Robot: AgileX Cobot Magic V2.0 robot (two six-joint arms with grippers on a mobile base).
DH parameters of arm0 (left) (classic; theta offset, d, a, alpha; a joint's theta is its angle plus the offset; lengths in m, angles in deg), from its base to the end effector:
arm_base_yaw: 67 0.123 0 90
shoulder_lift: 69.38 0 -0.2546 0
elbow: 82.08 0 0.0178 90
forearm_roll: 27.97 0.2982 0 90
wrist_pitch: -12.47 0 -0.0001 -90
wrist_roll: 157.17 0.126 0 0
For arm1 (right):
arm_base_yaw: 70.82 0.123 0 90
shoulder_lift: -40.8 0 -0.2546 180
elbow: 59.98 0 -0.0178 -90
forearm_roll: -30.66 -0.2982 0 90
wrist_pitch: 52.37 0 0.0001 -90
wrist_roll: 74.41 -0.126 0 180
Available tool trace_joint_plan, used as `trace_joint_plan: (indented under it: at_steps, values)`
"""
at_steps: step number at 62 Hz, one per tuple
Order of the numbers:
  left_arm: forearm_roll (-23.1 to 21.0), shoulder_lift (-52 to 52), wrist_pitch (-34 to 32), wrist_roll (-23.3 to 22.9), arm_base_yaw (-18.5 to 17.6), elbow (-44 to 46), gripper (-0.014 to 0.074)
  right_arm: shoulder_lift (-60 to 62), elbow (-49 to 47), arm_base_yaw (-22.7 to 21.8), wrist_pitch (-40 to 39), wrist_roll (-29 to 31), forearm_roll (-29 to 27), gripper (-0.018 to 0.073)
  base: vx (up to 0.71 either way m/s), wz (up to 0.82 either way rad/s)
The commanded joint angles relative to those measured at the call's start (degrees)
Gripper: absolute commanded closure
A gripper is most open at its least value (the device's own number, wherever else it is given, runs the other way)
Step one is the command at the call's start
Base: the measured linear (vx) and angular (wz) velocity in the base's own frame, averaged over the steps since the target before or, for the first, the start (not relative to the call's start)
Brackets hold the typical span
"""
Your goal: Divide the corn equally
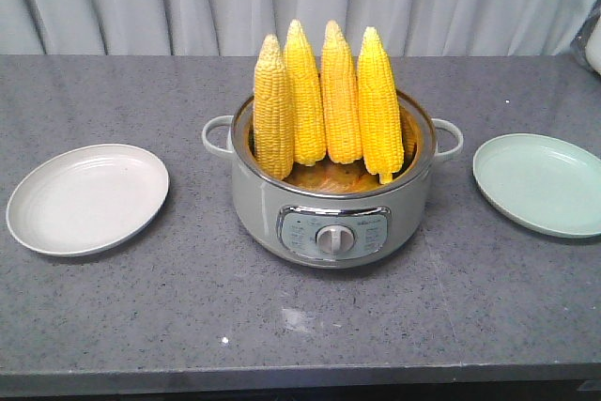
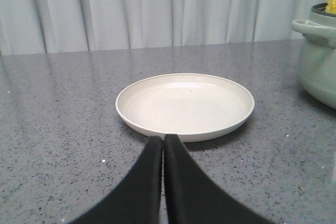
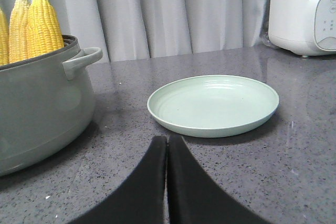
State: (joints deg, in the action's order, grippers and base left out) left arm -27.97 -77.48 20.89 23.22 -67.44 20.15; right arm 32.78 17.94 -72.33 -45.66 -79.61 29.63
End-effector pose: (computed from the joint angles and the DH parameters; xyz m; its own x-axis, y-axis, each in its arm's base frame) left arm 0.1697 -0.0013 0.1886 -0.0747 0.0074 -0.9972 0.0082 0.9999 0.0068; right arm 0.1699 -0.0042 0.1915 -0.0433 0.1096 -0.9930 0.0291 0.9937 0.1084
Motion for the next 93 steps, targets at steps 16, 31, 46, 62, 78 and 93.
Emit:
trace_joint_plan:
  at_steps: [16,31,46,62,78,93]
  values:
    - [0.0,0.94,-4.2,-0.4,0.05,-0.86,0.0603,0.25,0.42,-0.25,-4.2,0.58,0.4,0.0565,0.02,0.0]
    - [0.0,0.94,-4.2,-0.4,0.05,-0.86,0.0603,0.25,0.42,-0.25,-4.14,0.58,0.4,0.0565,0.02,0.0]
    - [0.0,0.94,-4.2,-0.4,0.05,-0.86,0.0603,0.25,0.42,-0.25,-4.14,0.58,0.4,0.0565,0.01,0.0]
    - [0.0,0.94,-4.2,-0.4,0.05,-0.86,0.0603,0.25,0.42,-0.25,-4.14,0.58,0.4,0.0565,0.0,0.0]
    - [0.0,0.94,-4.2,-0.4,0.05,-0.86,0.0603,0.25,0.42,-0.25,-4.19,0.58,0.4,0.0565,0.0,0.0]
    - [0.0,0.94,-4.2,-0.4,0.05,-0.86,0.0603,0.25,0.42,-0.25,-4.19,0.58,0.4,0.0565,0.0,0.0]
